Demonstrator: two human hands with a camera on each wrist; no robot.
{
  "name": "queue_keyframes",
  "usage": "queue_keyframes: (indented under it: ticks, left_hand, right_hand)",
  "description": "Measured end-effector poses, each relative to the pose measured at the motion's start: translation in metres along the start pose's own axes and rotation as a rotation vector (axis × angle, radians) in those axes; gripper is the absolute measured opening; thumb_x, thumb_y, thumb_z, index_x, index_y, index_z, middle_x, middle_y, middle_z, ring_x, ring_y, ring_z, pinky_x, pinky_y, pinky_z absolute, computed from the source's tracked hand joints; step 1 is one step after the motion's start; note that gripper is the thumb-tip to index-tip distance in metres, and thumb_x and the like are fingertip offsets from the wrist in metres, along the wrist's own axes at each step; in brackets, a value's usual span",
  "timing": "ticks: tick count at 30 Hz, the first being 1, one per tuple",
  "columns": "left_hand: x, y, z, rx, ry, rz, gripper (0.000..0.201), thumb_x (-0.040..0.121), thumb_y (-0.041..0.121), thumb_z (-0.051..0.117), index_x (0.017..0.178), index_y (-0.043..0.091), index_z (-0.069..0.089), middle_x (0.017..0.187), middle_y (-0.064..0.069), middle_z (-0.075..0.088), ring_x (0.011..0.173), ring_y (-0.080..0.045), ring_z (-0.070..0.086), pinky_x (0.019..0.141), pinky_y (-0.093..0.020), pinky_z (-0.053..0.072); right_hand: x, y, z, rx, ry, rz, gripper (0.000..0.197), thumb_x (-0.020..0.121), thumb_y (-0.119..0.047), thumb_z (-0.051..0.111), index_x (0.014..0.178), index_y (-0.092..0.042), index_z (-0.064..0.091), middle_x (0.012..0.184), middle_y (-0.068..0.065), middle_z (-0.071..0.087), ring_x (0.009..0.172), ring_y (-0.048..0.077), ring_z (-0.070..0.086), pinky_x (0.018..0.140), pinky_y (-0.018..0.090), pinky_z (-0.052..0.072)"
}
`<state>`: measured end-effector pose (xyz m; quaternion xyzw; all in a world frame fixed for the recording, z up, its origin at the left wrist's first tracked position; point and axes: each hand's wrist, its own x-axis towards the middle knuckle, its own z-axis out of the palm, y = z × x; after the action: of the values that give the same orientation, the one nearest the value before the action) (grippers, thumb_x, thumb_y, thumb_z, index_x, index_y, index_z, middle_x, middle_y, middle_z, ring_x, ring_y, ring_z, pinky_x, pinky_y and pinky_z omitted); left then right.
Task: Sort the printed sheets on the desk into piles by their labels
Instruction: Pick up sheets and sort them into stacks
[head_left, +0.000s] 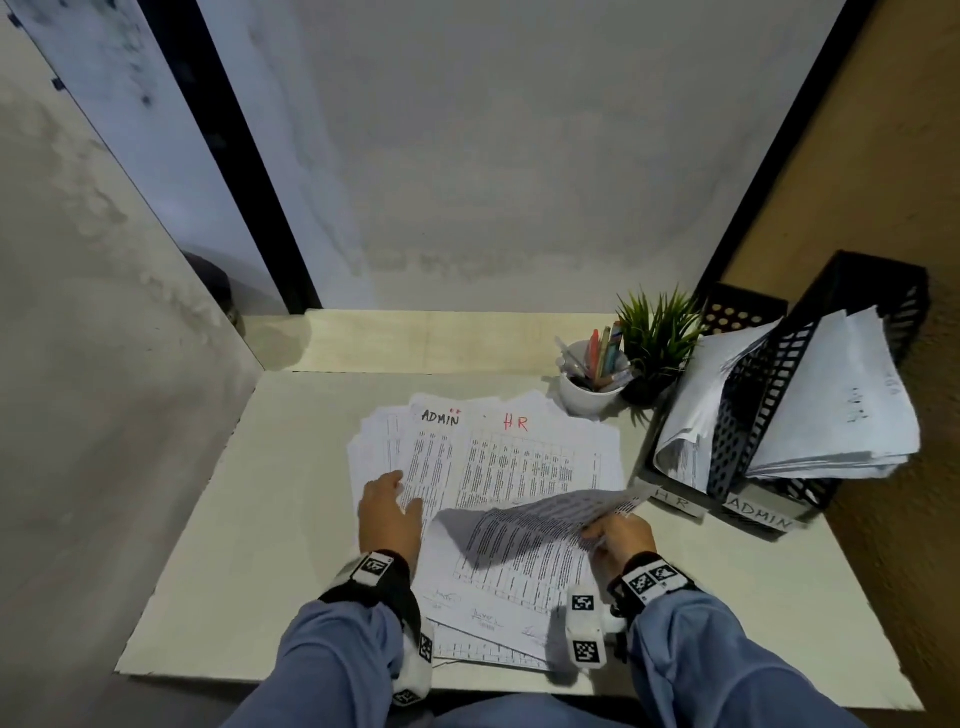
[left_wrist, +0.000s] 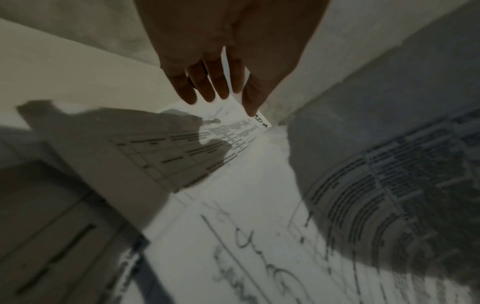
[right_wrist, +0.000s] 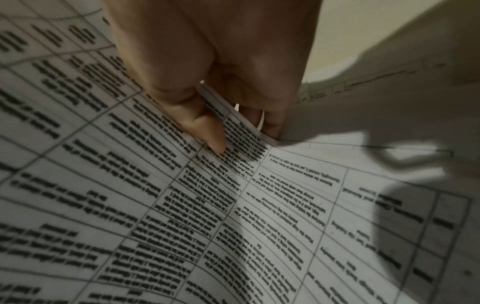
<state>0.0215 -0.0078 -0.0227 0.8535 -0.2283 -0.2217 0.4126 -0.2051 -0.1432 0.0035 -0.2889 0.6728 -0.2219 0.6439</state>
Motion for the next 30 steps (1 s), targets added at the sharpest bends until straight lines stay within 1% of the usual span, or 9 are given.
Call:
queue_keyframes:
  ticks: [6,9,12,14,17,21,26,28,30]
  left_hand:
    - [-0.004,0.016,0.018,-0.201,-0.241,-0.303,0.051,0.089,0.003,0.054,0.137,0.002,0.039,0.136,-0.018,0.048,0.123,-0.034,0.049,0.103,-0.035,0.038]
    - [-0.004,0.021,0.018,-0.085,-0.431,-0.218,0.055,0.089,0.004,0.057,0.140,0.004,0.037,0.139,-0.011,0.046,0.130,-0.027,0.043,0.107,-0.033,0.034]
    - [-0.010,0.021,0.018,-0.145,-0.462,-0.131,0.031,0.083,-0.002,0.058,0.108,0.015,0.066,0.104,-0.006,0.065,0.099,-0.028,0.061,0.088,-0.041,0.050]
    - [-0.013,0.019,0.019,-0.218,-0.433,-0.138,0.021,0.079,-0.002,0.054,0.069,0.015,0.062,0.071,-0.011,0.053,0.067,-0.026,0.045,0.064,-0.035,0.039]
    - [-0.017,0.022,0.014,-0.385,-0.354,-0.244,0.031,0.080,-0.013,0.046,0.058,0.005,0.059,0.061,-0.012,0.046,0.060,-0.024,0.039,0.065,-0.031,0.035]
    - [-0.021,0.029,-0.001,-0.413,-0.348,-0.333,0.040,0.070,-0.024,0.041,0.049,0.007,0.051,0.045,0.000,0.040,0.045,-0.015,0.033,0.043,-0.017,0.025]
    - [-0.022,0.031,-0.005,-0.477,-0.353,-0.418,0.006,0.075,0.007,0.057,0.070,0.006,0.056,0.065,-0.008,0.056,0.068,-0.021,0.054,0.067,-0.028,0.043]
    - [-0.028,0.038,-0.009,-0.607,-0.423,-0.461,0.034,0.096,0.031,0.045,0.078,0.008,0.063,0.071,-0.010,0.066,0.065,-0.023,0.063,0.067,-0.029,0.048]
    - [-0.034,0.054,-0.014,-0.654,-0.523,-0.433,0.057,0.095,0.056,0.035,0.102,0.010,0.069,0.100,-0.010,0.072,0.094,-0.027,0.067,0.088,-0.038,0.050]
  right_hand:
    - [-0.006,0.003,-0.003,0.046,-0.007,0.007,0.025,0.071,0.029,0.038,0.069,0.008,0.052,0.067,0.012,0.049,0.062,0.026,0.046,0.048,0.026,0.036]
    - [-0.004,0.007,-0.005,0.119,-0.006,0.006,0.027,0.068,0.031,0.036,0.063,0.008,0.049,0.063,0.013,0.048,0.058,0.027,0.046,0.051,0.029,0.034]
    - [-0.001,0.009,-0.004,0.145,-0.006,0.001,0.028,0.065,0.031,0.035,0.057,0.008,0.048,0.061,0.013,0.048,0.059,0.028,0.049,0.051,0.027,0.036]
    - [0.001,0.007,-0.004,0.131,0.015,-0.010,0.030,0.064,0.031,0.038,0.049,0.006,0.047,0.054,0.009,0.045,0.056,0.025,0.046,0.046,0.024,0.036]
    - [0.004,0.005,-0.006,0.159,0.035,-0.030,0.031,0.062,0.028,0.039,0.044,0.004,0.048,0.055,0.010,0.043,0.055,0.024,0.044,0.050,0.027,0.034]
    - [0.005,-0.002,-0.007,0.146,0.036,-0.030,0.021,0.064,0.024,0.043,0.058,0.005,0.050,0.058,0.012,0.050,0.058,0.024,0.046,0.052,0.029,0.036]
    - [-0.001,-0.009,0.003,0.136,-0.057,-0.076,0.021,0.071,0.020,0.053,0.068,-0.001,0.050,0.054,0.010,0.052,0.052,0.024,0.051,0.048,0.027,0.045]
    - [-0.008,-0.014,0.008,0.199,-0.112,-0.111,0.024,0.073,0.025,0.050,0.074,0.001,0.051,0.048,0.009,0.057,0.045,0.022,0.058,0.041,0.019,0.047]
    - [-0.018,-0.024,0.012,0.151,-0.168,-0.152,0.019,0.075,0.024,0.050,0.084,0.009,0.057,0.056,0.010,0.063,0.049,0.021,0.062,0.039,0.018,0.047]
